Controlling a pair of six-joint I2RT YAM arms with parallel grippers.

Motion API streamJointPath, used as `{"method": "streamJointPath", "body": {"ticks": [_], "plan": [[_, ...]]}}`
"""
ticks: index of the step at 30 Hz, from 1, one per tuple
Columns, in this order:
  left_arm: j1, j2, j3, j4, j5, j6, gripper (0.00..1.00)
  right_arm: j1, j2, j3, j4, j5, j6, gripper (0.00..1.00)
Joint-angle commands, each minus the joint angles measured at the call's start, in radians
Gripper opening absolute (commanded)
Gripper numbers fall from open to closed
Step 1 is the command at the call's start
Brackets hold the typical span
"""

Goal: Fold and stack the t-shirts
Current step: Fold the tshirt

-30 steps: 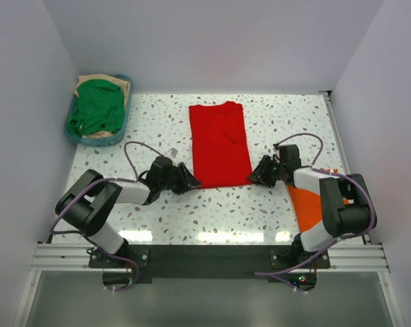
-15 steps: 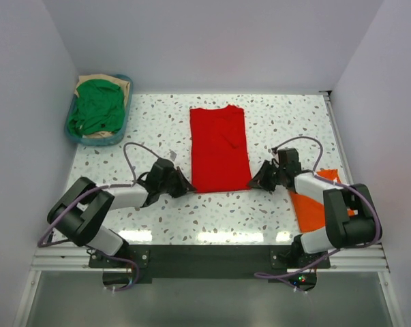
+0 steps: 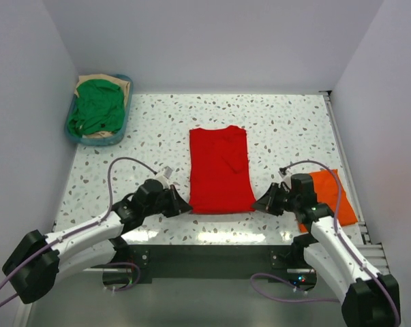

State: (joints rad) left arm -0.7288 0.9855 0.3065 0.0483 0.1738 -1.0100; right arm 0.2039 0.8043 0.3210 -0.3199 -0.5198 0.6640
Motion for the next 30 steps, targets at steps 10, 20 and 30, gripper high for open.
{"method": "streamJointPath", "body": {"ticks": [10, 20, 30], "plan": [[-0.008, -0.018, 0.244, -0.257, -0.143, 0.063, 0.0, 0.0, -0.005, 0.248, -0.217, 0.087, -0.058, 0.0], [0.173, 0.228, 0.494, -0.208, -0.008, 0.151, 0.0, -0.001, 0.317, 0.515, -0.114, 0.107, -0.047, 0.0], [0.322, 0.55, 0.83, -0.223, 0.099, 0.214, 0.0, -0.024, 0.696, 0.824, -0.05, 0.086, -0.037, 0.0]]}}
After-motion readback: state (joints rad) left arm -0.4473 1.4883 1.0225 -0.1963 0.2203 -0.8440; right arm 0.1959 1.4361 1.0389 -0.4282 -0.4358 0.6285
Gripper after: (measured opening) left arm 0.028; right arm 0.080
